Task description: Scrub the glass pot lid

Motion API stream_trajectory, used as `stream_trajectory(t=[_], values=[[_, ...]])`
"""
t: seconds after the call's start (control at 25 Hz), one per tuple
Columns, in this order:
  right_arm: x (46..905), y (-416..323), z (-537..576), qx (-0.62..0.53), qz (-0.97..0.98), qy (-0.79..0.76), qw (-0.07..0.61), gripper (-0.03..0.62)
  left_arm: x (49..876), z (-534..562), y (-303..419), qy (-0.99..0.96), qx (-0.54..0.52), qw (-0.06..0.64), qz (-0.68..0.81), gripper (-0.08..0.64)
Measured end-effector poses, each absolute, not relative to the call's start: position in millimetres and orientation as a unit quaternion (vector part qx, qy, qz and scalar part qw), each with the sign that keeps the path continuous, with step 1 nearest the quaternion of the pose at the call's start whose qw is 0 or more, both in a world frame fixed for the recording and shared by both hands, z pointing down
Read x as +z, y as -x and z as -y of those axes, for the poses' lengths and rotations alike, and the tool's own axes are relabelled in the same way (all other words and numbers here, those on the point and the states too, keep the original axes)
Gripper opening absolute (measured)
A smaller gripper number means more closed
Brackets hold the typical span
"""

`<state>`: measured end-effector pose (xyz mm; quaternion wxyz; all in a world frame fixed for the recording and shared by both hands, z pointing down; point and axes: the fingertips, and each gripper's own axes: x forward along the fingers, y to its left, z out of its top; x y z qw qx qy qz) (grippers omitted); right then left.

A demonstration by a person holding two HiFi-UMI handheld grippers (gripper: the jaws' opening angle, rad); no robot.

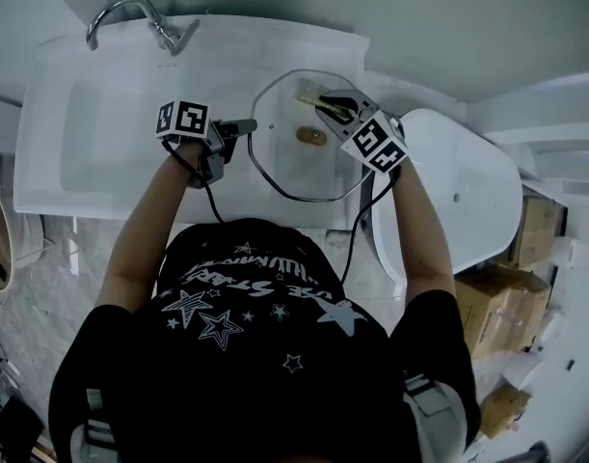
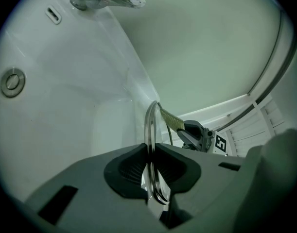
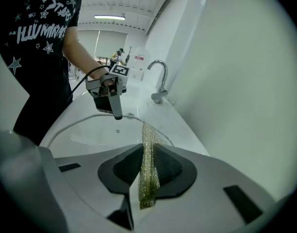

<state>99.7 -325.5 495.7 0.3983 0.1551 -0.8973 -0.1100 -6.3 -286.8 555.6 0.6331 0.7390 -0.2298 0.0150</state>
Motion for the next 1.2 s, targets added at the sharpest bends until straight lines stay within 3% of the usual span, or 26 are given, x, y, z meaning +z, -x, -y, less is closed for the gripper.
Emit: stream_trajectory(t=[0.52,1.2], values=[[520.0,-100.6,339.5,-0.138,0.884,-0.132,0.427,0.070,556.0,288.2,6.3,-0.743,0.029,0.626,0.236,0.058],[543.9,-104.2,248.9,-0.093,0.890,-0.063,0.442,0.072,554.6,285.6,9.6,-0.736,0.026,0.618,0.275,0.057]])
